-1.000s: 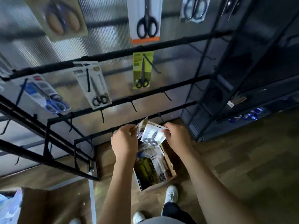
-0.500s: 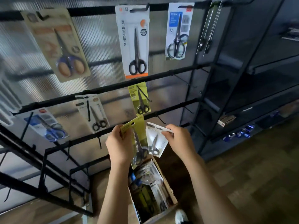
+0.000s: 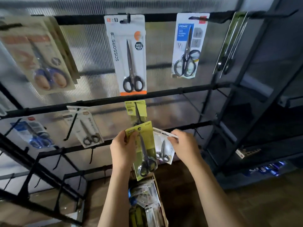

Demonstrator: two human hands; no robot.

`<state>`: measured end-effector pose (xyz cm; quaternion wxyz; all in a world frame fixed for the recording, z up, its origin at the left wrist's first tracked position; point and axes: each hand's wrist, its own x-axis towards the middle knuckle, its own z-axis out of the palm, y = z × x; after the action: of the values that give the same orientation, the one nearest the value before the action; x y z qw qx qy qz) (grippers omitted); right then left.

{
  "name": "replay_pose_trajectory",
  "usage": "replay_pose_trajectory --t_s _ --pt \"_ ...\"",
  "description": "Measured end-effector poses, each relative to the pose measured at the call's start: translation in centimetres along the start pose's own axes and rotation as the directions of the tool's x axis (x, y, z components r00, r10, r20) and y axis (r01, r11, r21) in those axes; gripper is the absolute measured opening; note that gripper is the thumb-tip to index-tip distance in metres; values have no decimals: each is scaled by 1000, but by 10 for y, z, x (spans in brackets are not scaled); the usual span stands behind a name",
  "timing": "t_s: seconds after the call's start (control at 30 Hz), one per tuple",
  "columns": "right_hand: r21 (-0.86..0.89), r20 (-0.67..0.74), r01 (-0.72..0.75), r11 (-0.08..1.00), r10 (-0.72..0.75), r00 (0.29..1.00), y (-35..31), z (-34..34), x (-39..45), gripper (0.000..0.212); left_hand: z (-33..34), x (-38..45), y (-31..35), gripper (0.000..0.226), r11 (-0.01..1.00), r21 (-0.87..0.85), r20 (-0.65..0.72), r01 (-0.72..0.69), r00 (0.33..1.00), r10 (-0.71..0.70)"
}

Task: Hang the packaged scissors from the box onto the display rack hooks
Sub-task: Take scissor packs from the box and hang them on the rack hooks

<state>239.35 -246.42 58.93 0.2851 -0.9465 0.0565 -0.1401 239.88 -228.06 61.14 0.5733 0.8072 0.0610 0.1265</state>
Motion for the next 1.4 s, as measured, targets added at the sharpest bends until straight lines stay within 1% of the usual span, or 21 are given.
replay_pose_trajectory --t_s 0.07,0.13,0.2,0.27,0.47,0.63,0.8,0.97,1.1,1.23,1.4 --pt "0 9 15 1000 -15 1000 6 2 10 17 7 -1 1 27 1000 -1 -22 27 999 -27" --pt "-6 15 17 1000 -17 1000 11 6 18 15 12 1 2 29 999 23 -32 33 999 -32" --pt "-4 23 12 1000 -12 1000 15 9 24 13 15 6 4 27 999 37 -26 31 999 -30" --pt "13 18 -3 1000 3 1000 18 13 31 13 17 13 4 24 998 46 -17 31 999 -30" --pt "30 13 -60 998 60 998 18 25 45 12 18 29 -4 26 994 104 10 35 999 -36" --pt "43 8 -71 997 71 997 16 34 46 11 22 45 -7 19 996 79 42 46 998 -49" --pt "31 5 -111 993 111 994 16 31 51 12 31 69 -13 13 996 34 37 82 996 -83" --pt "8 -19 -159 987 159 987 15 26 57 14 40 93 -21 14 983 -55 32 177 984 -175" --pt "-5 -50 -156 988 155 987 13 24 62 12 49 111 -25 17 966 -111 49 232 972 -228" --pt "-28 -34 -156 987 155 987 14 23 65 10 57 130 -26 22 963 -88 20 257 967 -256" --pt "-40 -25 -159 987 158 987 20 21 64 11 63 144 -27 26 964 -90 -15 249 968 -251"
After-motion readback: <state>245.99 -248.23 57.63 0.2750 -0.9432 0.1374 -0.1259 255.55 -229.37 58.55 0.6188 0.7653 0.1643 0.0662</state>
